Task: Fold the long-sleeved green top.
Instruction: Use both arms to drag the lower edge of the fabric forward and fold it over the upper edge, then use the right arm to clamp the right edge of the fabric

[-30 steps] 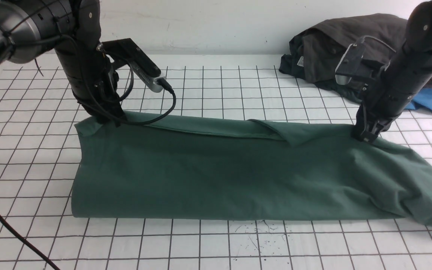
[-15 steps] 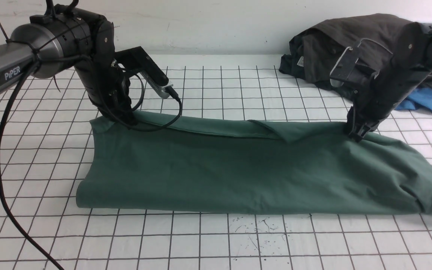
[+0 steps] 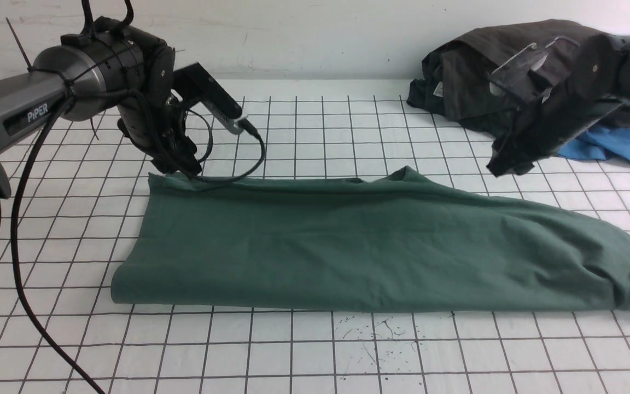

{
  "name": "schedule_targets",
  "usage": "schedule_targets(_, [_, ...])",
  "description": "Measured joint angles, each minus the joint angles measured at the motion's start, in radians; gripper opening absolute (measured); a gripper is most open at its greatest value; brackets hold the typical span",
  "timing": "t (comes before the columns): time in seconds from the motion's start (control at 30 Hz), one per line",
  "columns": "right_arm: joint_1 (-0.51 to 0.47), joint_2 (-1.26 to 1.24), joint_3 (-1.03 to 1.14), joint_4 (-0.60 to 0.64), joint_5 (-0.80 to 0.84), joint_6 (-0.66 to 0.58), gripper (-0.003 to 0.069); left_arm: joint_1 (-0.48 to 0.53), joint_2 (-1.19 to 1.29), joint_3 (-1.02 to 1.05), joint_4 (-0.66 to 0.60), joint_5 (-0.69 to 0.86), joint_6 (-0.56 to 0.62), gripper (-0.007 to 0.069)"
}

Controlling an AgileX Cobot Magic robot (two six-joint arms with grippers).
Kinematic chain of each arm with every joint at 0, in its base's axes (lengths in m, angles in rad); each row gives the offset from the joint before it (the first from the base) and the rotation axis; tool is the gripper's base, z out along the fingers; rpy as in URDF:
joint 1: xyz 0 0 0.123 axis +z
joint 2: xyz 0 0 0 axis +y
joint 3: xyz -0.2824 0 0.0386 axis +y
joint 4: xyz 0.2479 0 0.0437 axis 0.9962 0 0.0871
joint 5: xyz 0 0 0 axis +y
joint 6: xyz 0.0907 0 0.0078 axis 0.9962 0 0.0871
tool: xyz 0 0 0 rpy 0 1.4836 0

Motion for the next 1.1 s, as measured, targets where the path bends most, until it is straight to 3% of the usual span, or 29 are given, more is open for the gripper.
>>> schedule_targets(0.1, [0.01, -0.042, -0.041, 0.013, 0.068, 0.078, 0.0314, 0.0, -0.005, -0.048, 0.041, 0.063, -0.139, 0.0391])
schedule_targets(0.2, [0.053, -0.073, -0.061, 0.04, 0.182, 0.078, 0.0262, -0.003, -0.02, -0.094, 0.043, 0.146, -0.212, 0.0359])
schedule_targets(0.47, [0.221, -0.021, -0.063, 0.077, 0.241, 0.093, 0.0012, -0.052, -0.053, -0.109, -0.066, 0.326, -0.146, 0.0106])
schedule_targets(0.5, [0.223, -0.021, -0.063, 0.075, 0.241, 0.093, 0.0009, -0.052, -0.053, -0.109, -0.069, 0.326, -0.146, 0.0098])
schedule_targets(0.53, [0.227, -0.022, -0.063, 0.058, 0.256, 0.135, -0.0003, -0.055, -0.053, -0.109, -0.1, 0.362, -0.119, 0.0043])
schedule_targets(0.67, [0.2, -0.065, -0.063, -0.013, 0.322, 0.233, -0.0013, -0.056, -0.069, -0.101, -0.176, 0.382, -0.079, 0.0])
schedule_targets(0.8, [0.101, -0.189, -0.028, -0.068, 0.395, 0.294, -0.0015, -0.056, -0.147, -0.048, -0.292, 0.384, -0.04, -0.0008])
schedule_targets(1.1, [-0.13, -0.498, 0.332, -0.056, 0.383, 0.367, -0.0014, -0.057, -0.236, 0.101, -0.38, 0.385, -0.001, -0.0008])
